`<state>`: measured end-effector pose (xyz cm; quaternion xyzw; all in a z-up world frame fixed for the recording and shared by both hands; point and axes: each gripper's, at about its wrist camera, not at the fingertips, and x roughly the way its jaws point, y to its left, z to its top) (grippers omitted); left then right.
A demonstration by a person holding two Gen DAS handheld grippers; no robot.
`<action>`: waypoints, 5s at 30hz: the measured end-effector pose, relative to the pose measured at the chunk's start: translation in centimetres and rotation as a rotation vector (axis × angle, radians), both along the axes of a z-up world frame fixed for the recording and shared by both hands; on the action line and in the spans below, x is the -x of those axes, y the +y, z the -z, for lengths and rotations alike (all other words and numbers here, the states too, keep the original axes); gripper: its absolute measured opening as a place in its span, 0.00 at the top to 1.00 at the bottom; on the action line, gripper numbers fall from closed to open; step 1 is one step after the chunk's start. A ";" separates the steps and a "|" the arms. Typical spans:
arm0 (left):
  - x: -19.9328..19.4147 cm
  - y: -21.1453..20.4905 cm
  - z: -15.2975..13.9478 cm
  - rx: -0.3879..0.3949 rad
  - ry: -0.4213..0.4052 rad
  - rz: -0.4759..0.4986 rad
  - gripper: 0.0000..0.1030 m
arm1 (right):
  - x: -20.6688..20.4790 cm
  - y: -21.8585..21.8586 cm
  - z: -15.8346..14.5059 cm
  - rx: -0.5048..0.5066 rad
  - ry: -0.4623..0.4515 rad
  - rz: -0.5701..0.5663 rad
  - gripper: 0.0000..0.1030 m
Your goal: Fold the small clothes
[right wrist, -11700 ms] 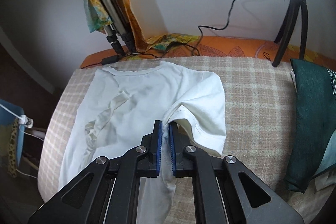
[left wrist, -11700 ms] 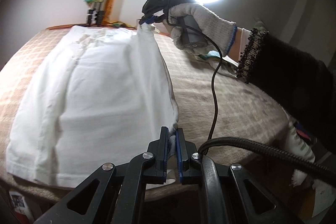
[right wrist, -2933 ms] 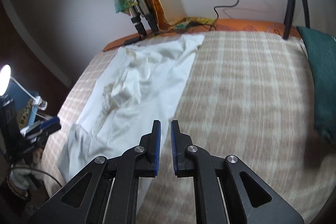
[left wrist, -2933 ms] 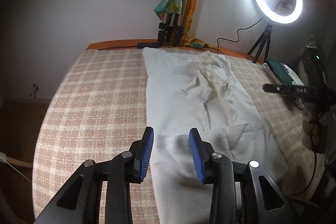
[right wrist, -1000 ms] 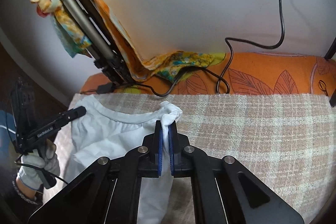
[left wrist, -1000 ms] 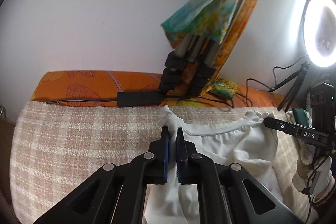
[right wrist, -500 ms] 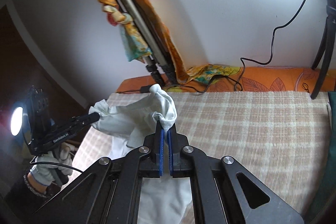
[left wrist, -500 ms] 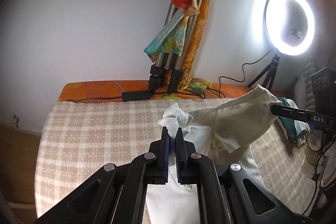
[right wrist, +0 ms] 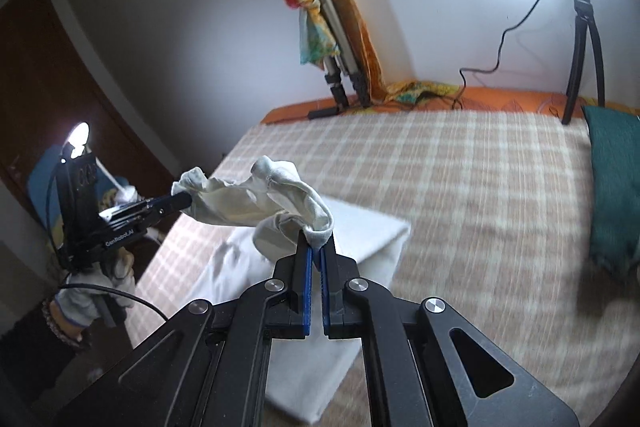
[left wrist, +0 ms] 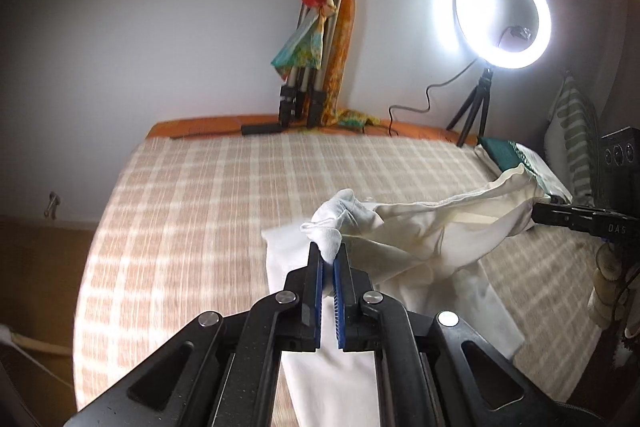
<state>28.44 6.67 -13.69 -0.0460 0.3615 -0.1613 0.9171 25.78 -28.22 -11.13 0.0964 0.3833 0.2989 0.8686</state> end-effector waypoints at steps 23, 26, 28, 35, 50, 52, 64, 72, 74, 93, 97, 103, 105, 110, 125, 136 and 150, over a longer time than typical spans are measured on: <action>7.3 4.6 3.5 0.130 0.187 -0.015 0.59 | 10.0 -0.3 6.5 0.202 0.047 -0.017 0.76; 5.8 4.2 4.9 0.208 0.284 -0.030 0.52 | 9.1 -2.2 6.9 0.060 0.138 0.046 0.63; 5.3 3.9 6.0 0.224 0.334 -0.048 0.57 | 8.2 -2.9 7.3 -0.046 0.210 0.067 0.63; 5.2 3.3 7.7 0.250 0.382 -0.079 0.82 | 6.1 -2.8 9.6 -0.228 0.370 0.080 0.63; 7.5 4.7 5.7 0.312 0.353 -0.085 0.98 | 7.9 -3.1 6.8 -0.328 0.327 0.065 0.96; 7.9 4.7 6.2 0.306 0.365 -0.083 0.98 | 8.1 -3.1 7.4 -0.301 0.338 0.071 0.96; 8.5 5.2 7.0 0.167 0.380 -0.113 1.00 | 8.4 -3.3 10.7 -0.219 0.416 0.104 0.96; 8.1 3.1 3.5 0.116 0.254 -0.077 0.82 | 8.9 -2.9 7.0 -0.056 0.239 0.078 0.92; 7.3 1.7 2.8 0.118 0.227 -0.053 0.76 | 7.9 -2.2 6.0 -0.067 0.207 0.063 0.92; -6.8 -6.4 5.8 0.043 0.234 0.019 0.73 | -2.5 10.4 7.9 0.223 0.093 -0.130 0.92; -7.1 -6.3 8.3 0.032 0.252 0.018 0.73 | -3.3 10.8 9.8 0.263 0.127 -0.133 0.95; -6.7 -5.6 7.4 0.068 0.228 0.007 0.73 | -3.7 10.6 9.8 0.250 0.143 -0.156 0.95; -6.6 -4.6 6.5 0.084 0.202 -0.018 0.73 | -3.8 9.7 9.0 0.201 0.132 -0.146 0.95; -6.8 -3.1 6.3 0.083 0.221 -0.036 0.71 | -5.5 5.9 8.9 0.117 0.182 -0.033 0.90; -1.9 2.3 5.7 0.021 0.222 -0.138 0.64 | -5.8 0.8 7.7 0.202 0.199 0.127 0.72; 4.1 5.7 5.3 0.327 0.344 -0.176 0.36 | 0.7 -3.9 9.2 -0.078 0.373 0.108 0.53; 2.4 3.8 8.4 0.435 0.429 -0.181 0.36 | 2.6 -3.7 11.0 -0.230 0.438 0.104 0.53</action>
